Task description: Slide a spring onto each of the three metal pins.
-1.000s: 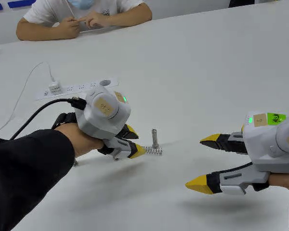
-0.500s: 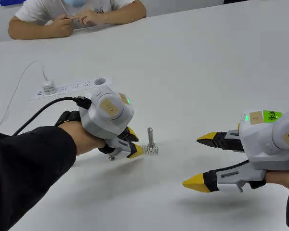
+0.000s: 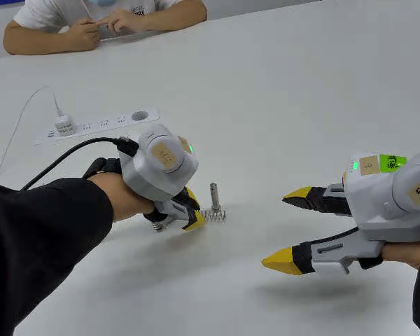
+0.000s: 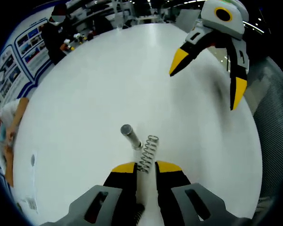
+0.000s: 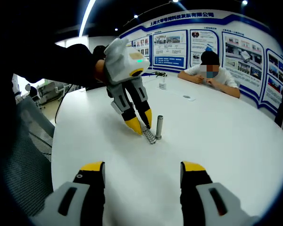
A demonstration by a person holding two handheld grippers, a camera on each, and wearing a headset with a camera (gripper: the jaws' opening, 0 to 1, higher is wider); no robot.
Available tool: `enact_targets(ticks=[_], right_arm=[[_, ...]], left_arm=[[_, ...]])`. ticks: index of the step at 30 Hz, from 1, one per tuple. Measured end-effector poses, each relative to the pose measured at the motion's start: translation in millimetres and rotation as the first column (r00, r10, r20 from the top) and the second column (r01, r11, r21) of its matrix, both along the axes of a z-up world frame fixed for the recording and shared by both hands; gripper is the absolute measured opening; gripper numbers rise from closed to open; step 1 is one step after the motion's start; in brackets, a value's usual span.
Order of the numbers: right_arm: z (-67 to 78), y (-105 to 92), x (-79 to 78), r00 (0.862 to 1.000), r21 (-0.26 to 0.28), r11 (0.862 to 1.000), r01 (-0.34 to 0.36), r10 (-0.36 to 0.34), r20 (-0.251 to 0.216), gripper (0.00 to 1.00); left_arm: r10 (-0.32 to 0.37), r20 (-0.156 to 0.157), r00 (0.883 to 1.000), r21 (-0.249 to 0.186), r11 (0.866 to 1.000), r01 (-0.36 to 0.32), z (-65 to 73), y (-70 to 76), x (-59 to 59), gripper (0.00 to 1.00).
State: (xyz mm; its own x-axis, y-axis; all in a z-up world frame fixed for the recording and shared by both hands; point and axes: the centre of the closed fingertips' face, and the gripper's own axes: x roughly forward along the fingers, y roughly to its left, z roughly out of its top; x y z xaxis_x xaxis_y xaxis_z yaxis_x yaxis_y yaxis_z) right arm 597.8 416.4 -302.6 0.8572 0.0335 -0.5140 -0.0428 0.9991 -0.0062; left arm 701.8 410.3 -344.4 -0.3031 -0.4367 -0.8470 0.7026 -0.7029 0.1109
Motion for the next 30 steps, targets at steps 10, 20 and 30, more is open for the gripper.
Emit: enact_targets(ticks=[10,20,30], right_arm=[[0.8,0.7,0.4,1.0,0.0,1.0,0.0,0.0,0.004,0.66],[2.1,0.7,1.3,1.0,-0.003,1.0,-0.003,0.003,0.008,0.66],[4.8,2.1,2.5,1.0,-0.011,1.0,-0.009,0.009,0.011,0.66]], left_arm=[[-0.012,0.028,1.0,0.018,1.0,0.012,-6.2,5.5,0.9,0.13],[-0.028,0.045,0.999,0.028,0.999,0.027,-6.6,10.4,-1.2,0.11],[-0.028,0.045,0.999,0.022,0.999,0.027,-1.8,17.2,-6.6,0.1]])
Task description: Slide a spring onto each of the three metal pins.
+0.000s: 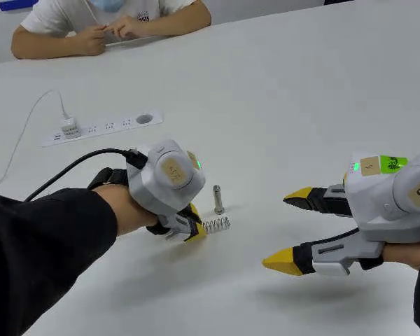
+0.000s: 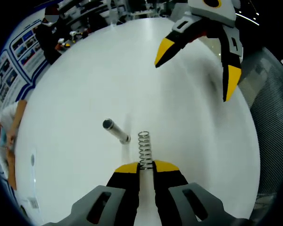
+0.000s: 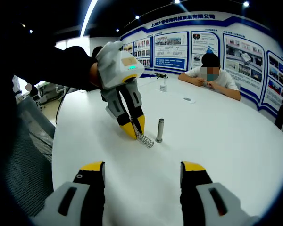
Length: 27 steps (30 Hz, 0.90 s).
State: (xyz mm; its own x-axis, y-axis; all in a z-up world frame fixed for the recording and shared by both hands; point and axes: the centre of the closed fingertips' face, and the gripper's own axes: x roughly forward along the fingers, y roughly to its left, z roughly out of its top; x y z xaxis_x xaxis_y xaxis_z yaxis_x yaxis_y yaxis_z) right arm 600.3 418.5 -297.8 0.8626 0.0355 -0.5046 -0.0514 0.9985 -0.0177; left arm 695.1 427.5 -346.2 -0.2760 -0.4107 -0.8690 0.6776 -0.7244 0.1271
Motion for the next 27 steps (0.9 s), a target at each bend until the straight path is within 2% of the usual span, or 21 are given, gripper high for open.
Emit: enact_targets(ticks=[8,18,27], right_arm=[[2.6,3.7,0.9,1.0,-0.007,1.0,-0.009,0.009,-0.001,0.66],[7.2,6.9,2.9,1.0,-0.02,1.0,-0.018,0.018,0.002,0.65],[14.3,10.5,5.2,0.999,-0.041,0.999,-0.031,0.032,0.014,0.57]], left_arm=[[-0.007,0.005,1.0,-0.01,1.0,0.007,6.6,5.4,-3.5,0.1],[-0.043,0.009,0.999,-0.032,0.999,0.043,22.8,16.2,-16.7,0.1],[-0.068,0.001,0.998,-0.057,0.996,0.068,37.2,31.0,-32.9,0.1]])
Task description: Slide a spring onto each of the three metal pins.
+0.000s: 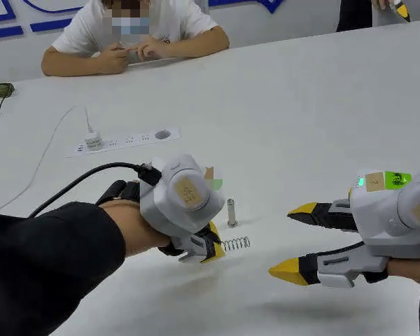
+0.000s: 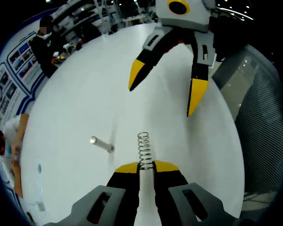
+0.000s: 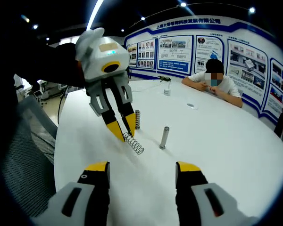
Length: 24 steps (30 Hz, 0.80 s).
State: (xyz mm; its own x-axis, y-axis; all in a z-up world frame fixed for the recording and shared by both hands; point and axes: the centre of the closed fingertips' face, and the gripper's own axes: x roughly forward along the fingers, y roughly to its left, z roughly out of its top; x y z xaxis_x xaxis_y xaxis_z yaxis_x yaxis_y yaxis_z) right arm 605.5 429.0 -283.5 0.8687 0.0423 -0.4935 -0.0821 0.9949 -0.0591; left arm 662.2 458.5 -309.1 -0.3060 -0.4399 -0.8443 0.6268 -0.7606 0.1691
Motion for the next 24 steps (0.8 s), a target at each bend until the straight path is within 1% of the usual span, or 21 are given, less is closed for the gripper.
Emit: enact_targets(ticks=[5,11,15,18,21,24], right_arm=[[1.8,7.1,2.8,1.0,-0.009,1.0,-0.027,0.027,0.001,0.53],[5.6,13.0,4.5,0.998,-0.016,0.998,-0.053,0.053,0.015,0.43],[7.1,21.5,6.5,0.996,-0.004,0.996,-0.085,0.085,0.023,0.36],[7.2,26.1,6.7,0.994,-0.006,0.994,-0.105,0.105,0.021,0.31],[6.9,32.0,7.6,0.992,0.008,0.992,-0.126,0.126,0.023,0.3],[5.2,39.0,7.5,0.989,0.029,0.988,-0.149,0.148,0.017,0.28]], left_arm=[[-0.004,-0.01,1.0,-0.014,1.0,0.004,5.4,7.7,-6.7,0.1],[-0.006,-0.019,1.0,-0.032,0.999,0.005,10.9,17.8,-12.6,0.1],[-0.002,-0.027,1.0,-0.042,0.999,0.001,13.3,24.8,-15.8,0.1],[0.0,-0.032,0.999,-0.047,0.999,-0.001,13.9,29.2,-17.9,0.1],[0.003,-0.04,0.999,-0.054,0.999,-0.006,14.7,32.9,-20.9,0.1],[0.007,-0.054,0.999,-0.06,0.998,-0.01,16.2,37.0,-25.0,0.1]])
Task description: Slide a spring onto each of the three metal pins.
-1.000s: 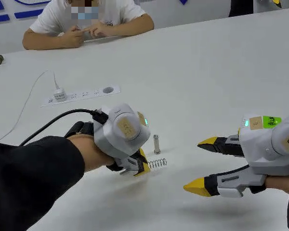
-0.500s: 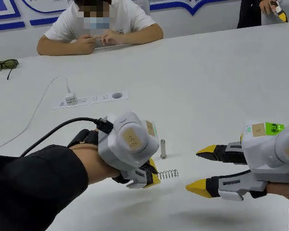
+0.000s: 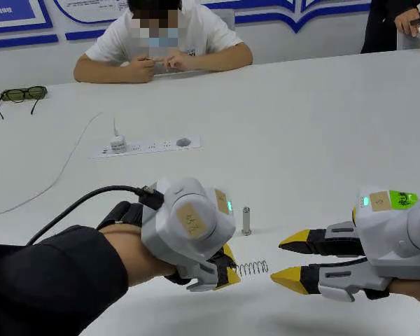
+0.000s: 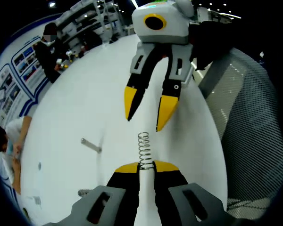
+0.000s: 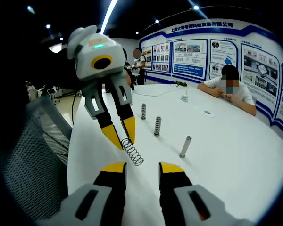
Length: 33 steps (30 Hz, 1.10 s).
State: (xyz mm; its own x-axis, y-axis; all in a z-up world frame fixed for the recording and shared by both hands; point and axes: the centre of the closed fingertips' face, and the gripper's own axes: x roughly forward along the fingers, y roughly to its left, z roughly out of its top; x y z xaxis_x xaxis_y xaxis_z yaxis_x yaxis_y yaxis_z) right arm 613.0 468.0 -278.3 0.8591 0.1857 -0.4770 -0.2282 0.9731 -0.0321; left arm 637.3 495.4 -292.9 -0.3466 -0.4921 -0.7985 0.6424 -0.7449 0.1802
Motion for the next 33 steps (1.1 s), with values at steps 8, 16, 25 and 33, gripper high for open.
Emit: enact_targets(ticks=[8,16,25,33], right_arm=[[-3.4,13.1,0.7,0.999,0.027,0.998,-0.052,0.052,-0.013,0.24],[-2.7,20.4,1.4,0.997,0.051,0.995,-0.081,0.082,-0.008,0.2],[-2.1,25.6,2.4,0.995,0.072,0.993,-0.098,0.098,-0.004,0.17],[-2.3,28.3,2.4,0.994,0.084,0.991,-0.105,0.106,-0.009,0.14]], left_arm=[[-0.011,-0.01,1.0,-0.013,1.0,0.011,2.2,7.7,-7.4,0.1],[-0.019,-0.032,0.999,-0.035,0.999,0.018,10.5,9.1,-11.0,0.1],[-0.034,-0.038,0.999,-0.048,0.998,0.032,10.9,10.6,-15.4,0.1],[-0.027,-0.048,0.998,-0.048,0.999,0.024,9.0,12.1,-13.5,0.1]])
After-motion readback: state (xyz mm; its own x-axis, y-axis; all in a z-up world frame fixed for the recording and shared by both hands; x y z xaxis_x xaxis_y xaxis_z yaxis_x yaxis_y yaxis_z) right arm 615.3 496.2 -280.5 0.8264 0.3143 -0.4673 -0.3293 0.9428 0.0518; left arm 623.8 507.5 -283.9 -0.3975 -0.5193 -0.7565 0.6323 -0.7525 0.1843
